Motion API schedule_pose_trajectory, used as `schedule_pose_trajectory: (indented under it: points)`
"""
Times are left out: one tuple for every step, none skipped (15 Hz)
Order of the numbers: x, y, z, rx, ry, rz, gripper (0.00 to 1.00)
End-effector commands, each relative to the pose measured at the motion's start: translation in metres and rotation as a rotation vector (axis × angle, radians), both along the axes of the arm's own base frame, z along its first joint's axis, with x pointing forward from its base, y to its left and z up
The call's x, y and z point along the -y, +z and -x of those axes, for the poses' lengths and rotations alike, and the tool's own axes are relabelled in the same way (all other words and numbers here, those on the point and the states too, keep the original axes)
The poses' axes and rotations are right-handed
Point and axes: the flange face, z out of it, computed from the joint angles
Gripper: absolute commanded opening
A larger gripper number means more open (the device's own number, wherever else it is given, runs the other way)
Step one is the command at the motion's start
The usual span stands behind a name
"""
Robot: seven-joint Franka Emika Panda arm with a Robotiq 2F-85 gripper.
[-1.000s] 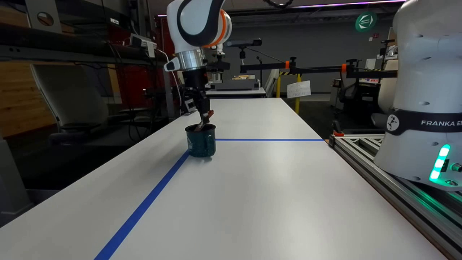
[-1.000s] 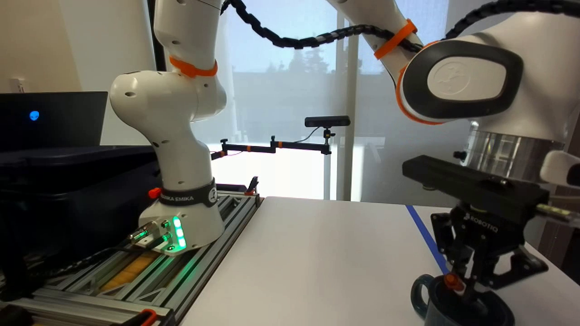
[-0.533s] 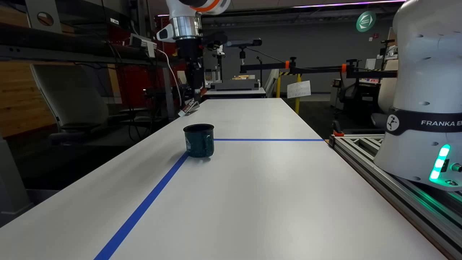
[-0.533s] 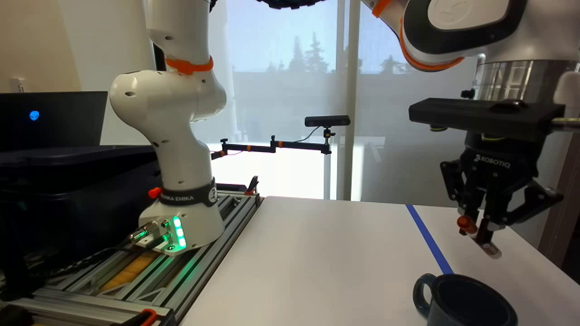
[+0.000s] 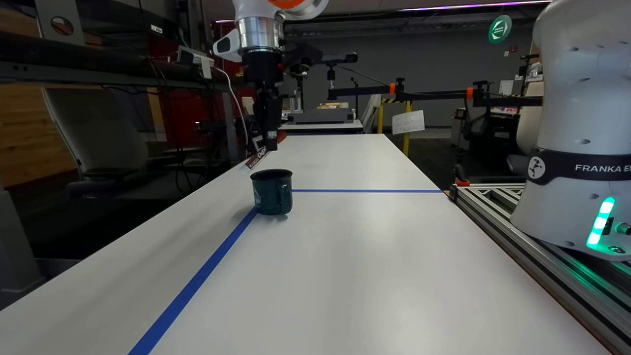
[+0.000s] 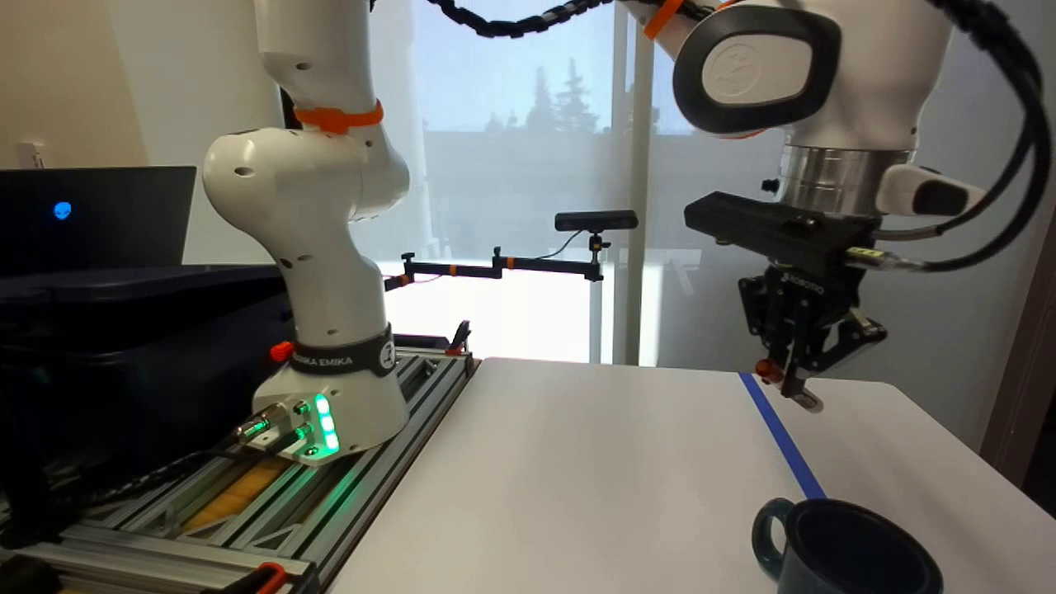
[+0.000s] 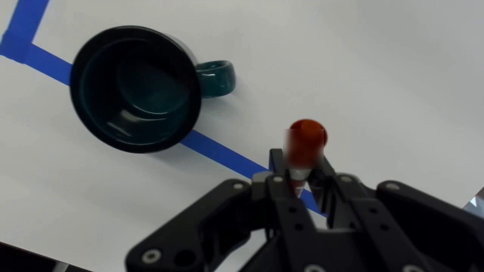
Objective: Remove the marker from the mug.
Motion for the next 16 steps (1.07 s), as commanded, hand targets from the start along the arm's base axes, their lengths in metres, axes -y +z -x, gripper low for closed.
schedule_pose_trajectory:
  points:
    - [-0.03, -0.01, 0.036, 0.058, 0.016, -0.017, 0.05]
    - [-0.036, -0.014, 0.043, 0.078, 0.022, -0.016, 0.05]
    - [-0.042, -0.022, 0.051, 0.099, 0.027, -0.014, 0.05]
    - [-0.046, -0.027, 0.059, 0.121, 0.029, -0.013, 0.05]
    - [-0.05, -0.033, 0.067, 0.139, 0.03, -0.015, 0.05]
    - [-0.053, -0.039, 0.076, 0.157, 0.034, -0.019, 0.05]
    - [-0.055, -0.045, 0.084, 0.175, 0.038, -0.021, 0.05]
    - [-0.056, -0.05, 0.092, 0.186, 0.045, -0.023, 0.05]
    - [-0.056, -0.056, 0.1, 0.197, 0.048, -0.026, 0.05]
    - [-0.056, -0.061, 0.106, 0.206, 0.051, -0.028, 0.05]
    - [-0.054, -0.067, 0.114, 0.214, 0.057, -0.029, 0.05]
    - [-0.052, -0.072, 0.12, 0.214, 0.06, -0.035, 0.05]
    - [-0.05, -0.077, 0.126, 0.216, 0.065, -0.04, 0.05]
    - [-0.047, -0.082, 0.131, 0.215, 0.065, -0.046, 0.05]
    - [-0.044, -0.087, 0.136, 0.212, 0.071, -0.056, 0.05]
    - [-0.04, -0.094, 0.126, 0.21, 0.074, -0.067, 0.05]
